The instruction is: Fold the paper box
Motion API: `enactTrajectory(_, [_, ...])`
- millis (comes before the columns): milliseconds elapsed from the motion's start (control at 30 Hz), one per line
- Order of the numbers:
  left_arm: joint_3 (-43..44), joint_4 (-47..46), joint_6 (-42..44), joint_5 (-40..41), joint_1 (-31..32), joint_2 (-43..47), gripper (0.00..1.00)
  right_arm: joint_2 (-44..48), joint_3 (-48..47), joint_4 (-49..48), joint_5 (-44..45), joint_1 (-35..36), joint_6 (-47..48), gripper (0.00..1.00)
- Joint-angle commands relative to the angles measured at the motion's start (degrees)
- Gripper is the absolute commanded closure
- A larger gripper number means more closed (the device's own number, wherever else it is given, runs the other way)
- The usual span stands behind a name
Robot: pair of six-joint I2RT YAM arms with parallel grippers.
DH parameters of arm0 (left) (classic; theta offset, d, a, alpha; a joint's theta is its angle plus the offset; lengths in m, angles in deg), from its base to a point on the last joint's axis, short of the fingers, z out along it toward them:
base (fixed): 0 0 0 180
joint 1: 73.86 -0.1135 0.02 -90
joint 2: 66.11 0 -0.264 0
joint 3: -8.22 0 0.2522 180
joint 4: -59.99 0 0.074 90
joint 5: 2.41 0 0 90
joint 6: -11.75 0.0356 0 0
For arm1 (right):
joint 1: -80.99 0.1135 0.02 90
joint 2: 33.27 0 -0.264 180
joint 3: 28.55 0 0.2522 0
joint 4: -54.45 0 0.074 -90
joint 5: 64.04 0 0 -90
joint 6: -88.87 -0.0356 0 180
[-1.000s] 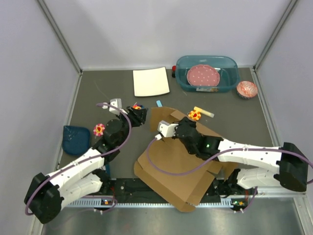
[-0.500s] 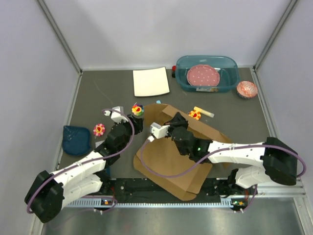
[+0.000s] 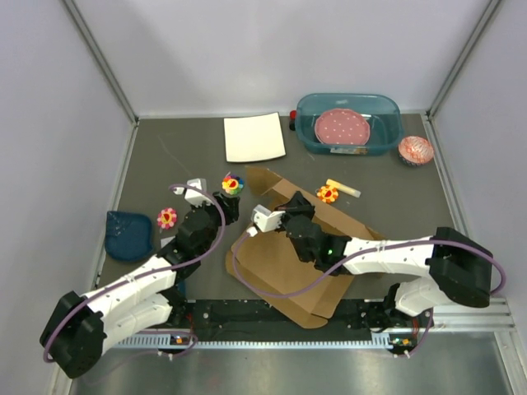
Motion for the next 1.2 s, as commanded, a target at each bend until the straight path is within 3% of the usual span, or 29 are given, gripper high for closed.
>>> enactTrajectory(0, [0.0,-3.5,2.1,-1.1,-0.3,-0.1,0.46,1.1,0.3,5.1,0.6,0.6,-9.1,1.0])
enactTrajectory(267, [-0.4,-9.4,3.7,-7.1,-0.4,-3.0,0.45,4.1,1.5,9.1,-0.5,0.1,-12.9,1.0])
enactTrajectory(300, [0.0,-9.7,4.0,-7.3,-0.4,-4.0,0.43,4.3,1.4,9.3,-0.6,0.0,-13.1,1.0])
enactTrajectory(367, [0.8,-9.8,4.3,-7.1,-0.6,-5.0,0.27,5.2,1.3,10.5,-0.8,-0.2,-13.4,1.0])
enactTrajectory(500, [3.6,-10.4,6.1,-8.5,-2.2,-8.8,0.19,6.9,0.9,13.6,-2.6,-1.1,-15.6,1.0])
enactTrajectory(600, [3.0,-14.0,7.3,-11.3,-4.4,-11.0,0.18,8.2,0.6,15.6,-3.6,-1.8,-17.0,1.0])
enactTrajectory(800, [1.1,-29.9,15.9,-17.5,-5.7,-16.9,0.19,10.0,0.2,17.8,-6.4,-3.1,-19.1,1.0])
enactTrajectory(900, [3.0,-31.8,19.5,-22.5,-6.4,-19.8,0.2,10.6,-0.1,18.7,-7.5,-3.2,-20.0,1.0])
enactTrajectory(1167, [5.4,-35.2,19.7,-33.9,-12.2,-26.8,0.24,11.4,-1.2,21.2,-9.4,-3.7,-21.7,1.0])
